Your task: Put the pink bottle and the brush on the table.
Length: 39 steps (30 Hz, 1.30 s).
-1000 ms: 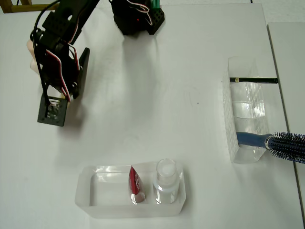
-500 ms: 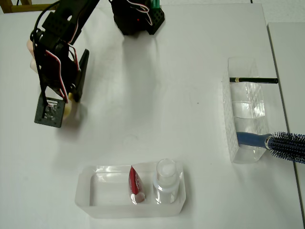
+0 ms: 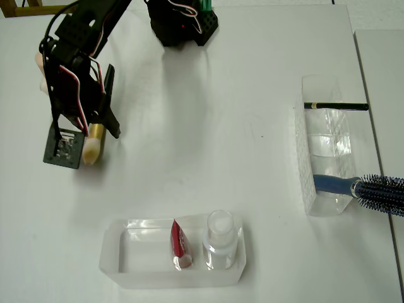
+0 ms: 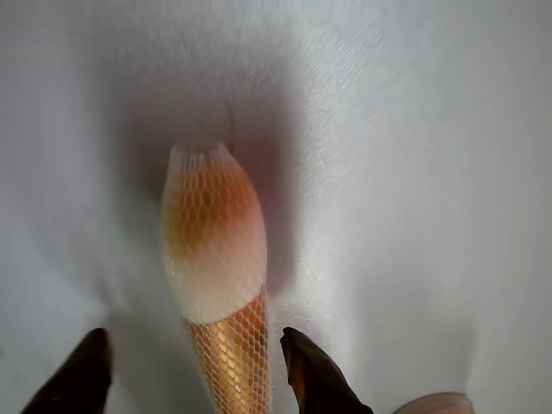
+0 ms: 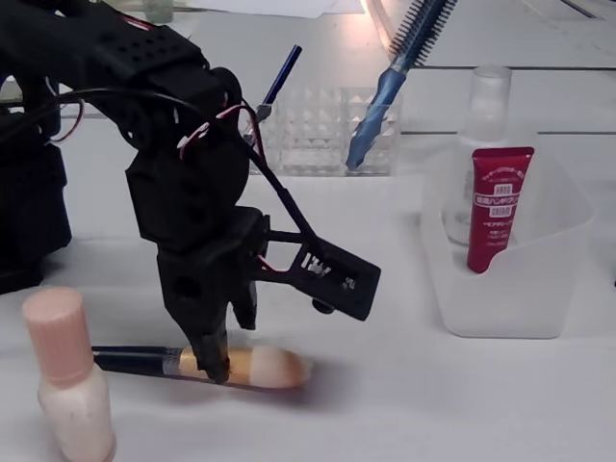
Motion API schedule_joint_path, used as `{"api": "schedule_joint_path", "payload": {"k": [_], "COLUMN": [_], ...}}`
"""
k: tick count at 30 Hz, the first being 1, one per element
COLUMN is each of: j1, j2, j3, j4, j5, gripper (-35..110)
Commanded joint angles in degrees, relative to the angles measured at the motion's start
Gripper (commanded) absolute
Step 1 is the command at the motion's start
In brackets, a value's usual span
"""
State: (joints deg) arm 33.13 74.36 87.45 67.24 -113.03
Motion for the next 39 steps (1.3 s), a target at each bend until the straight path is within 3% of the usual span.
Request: {"api": "schedule_joint_path", "payload": {"k": [1, 12, 21, 28, 39], "j1": [0.53, 0.18, -0.79, -6.50, -14.77], "j2": [2.11, 6.33, 13.62, 19.25, 25.31], "j3": [-2.72, -6.15, -5.89, -4.31, -0.70], "j4": [0.88, 4.83, 3.52, -5.10, -21.18], "j5": [0.62, 7.47, 29.53, 58.80, 81.65], "gripper": [39, 55, 67, 58, 37]}}
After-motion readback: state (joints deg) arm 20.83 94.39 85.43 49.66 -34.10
